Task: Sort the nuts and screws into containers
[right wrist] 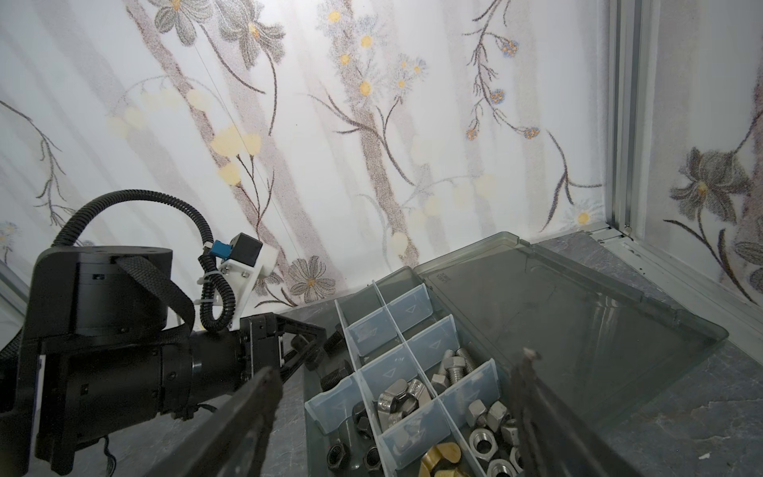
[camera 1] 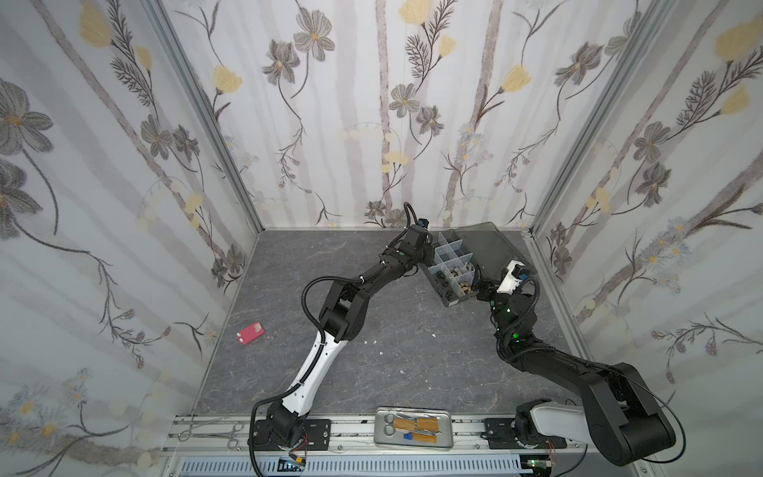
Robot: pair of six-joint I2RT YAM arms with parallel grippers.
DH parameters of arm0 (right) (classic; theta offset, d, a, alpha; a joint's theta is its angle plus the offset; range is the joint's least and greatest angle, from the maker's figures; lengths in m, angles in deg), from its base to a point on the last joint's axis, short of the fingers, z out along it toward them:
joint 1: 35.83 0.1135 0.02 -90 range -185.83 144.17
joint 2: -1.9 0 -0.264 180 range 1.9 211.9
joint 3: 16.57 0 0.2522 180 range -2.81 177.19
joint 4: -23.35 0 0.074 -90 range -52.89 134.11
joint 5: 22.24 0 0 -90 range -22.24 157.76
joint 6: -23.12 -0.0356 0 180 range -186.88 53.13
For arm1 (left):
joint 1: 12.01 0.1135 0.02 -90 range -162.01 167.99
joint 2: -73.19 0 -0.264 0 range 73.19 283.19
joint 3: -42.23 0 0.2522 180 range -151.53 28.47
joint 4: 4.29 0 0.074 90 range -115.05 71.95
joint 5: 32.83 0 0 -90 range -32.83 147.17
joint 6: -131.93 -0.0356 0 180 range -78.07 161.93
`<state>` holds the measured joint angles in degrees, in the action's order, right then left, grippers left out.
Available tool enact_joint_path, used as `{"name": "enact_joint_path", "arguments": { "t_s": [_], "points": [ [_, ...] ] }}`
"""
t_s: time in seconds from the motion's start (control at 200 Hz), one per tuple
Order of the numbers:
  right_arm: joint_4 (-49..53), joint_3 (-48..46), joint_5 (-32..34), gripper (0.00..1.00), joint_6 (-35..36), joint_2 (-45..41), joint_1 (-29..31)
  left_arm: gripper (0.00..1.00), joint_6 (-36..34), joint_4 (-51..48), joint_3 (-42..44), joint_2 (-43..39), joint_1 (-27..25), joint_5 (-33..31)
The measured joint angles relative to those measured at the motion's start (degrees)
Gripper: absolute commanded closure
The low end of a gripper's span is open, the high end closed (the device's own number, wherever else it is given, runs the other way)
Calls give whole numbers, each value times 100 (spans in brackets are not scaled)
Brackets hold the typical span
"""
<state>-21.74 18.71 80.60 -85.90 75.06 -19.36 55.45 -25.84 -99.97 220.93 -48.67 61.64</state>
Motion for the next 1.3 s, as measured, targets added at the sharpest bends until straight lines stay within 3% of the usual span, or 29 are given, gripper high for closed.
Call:
{"name": "enact_joint_path", "arguments": {
  "t_s": [0.09,0.37,0.5,0.689,0.789,0.899,1.009,1.119,1.304],
  "points": [
    [11,0,-52,14,-42,35,0,47,-33,-44,31,-57,0,-22],
    [74,39,-94,14,-35,-11,-4,45,-319,168,844,-1021,0,-356],
    [258,208,-96,10,90,-9,-4,41,-474,1137,2500,-2247,0,-511],
    [509,297,59,7,492,-243,20,1,-970,3976,6264,-4623,98,-1204],
    [555,275,555,6,866,-442,81,0,-1294,5324,7982,-5534,308,-1814],
    [632,177,1355,0,1373,-612,181,0,-1648,6107,9226,-6428,603,-2546],
    [514,-162,2081,0,1805,-857,267,0,-2011,6314,10030,-7333,868,-3357],
    [190,-728,2581,0,2041,-1143,297,0,-2083,5875,10513,-8279,1349,-4028],
    [-175,-1445,2669,0,2385,-946,308,0,-1582,5257,11558,-9254,2288,-4343]
  ]
}}
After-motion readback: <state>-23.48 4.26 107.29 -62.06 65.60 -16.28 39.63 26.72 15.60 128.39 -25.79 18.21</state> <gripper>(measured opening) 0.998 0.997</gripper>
